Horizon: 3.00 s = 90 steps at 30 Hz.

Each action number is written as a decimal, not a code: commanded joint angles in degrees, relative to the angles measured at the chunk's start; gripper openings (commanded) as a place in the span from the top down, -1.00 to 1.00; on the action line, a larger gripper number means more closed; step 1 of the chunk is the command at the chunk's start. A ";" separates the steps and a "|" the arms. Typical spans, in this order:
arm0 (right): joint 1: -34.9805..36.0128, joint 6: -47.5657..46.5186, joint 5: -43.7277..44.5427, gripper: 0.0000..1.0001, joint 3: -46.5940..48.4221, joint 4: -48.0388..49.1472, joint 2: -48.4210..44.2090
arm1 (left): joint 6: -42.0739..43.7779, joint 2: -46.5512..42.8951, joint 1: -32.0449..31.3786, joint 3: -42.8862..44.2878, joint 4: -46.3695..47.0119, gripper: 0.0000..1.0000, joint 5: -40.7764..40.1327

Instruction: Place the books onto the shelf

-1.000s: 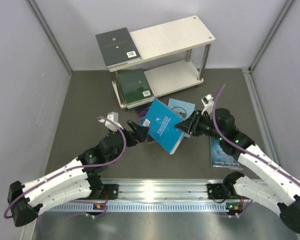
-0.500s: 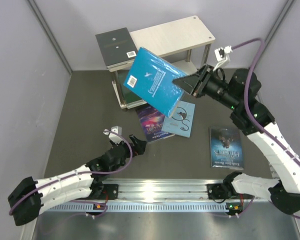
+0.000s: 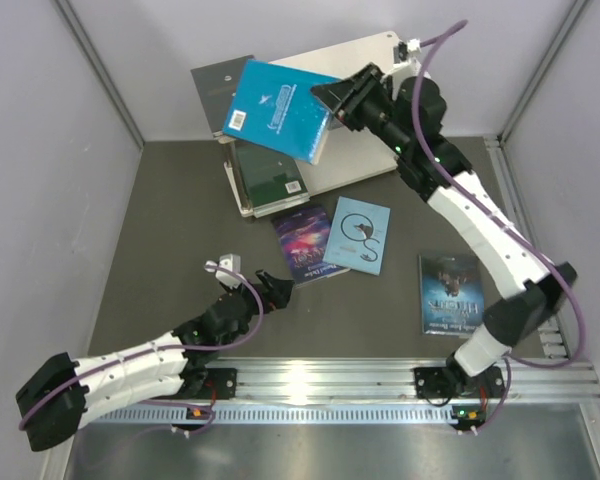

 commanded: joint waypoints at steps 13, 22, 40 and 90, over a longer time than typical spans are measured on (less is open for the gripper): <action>-0.21 24.23 21.68 1.00 5.48 34.35 8.50 | 1.70 -1.49 0.14 -2.93 7.32 -0.97 0.54; 3.04 27.92 33.46 1.00 15.30 32.70 19.81 | 1.97 -0.79 0.14 -3.81 10.13 -0.97 1.24; 11.13 25.47 45.33 0.96 32.12 27.68 34.97 | 2.67 2.02 0.40 -3.90 12.42 -0.97 2.21; 13.06 24.06 39.18 1.00 14.33 22.77 26.41 | 2.32 4.48 0.75 -2.41 12.07 -0.97 1.95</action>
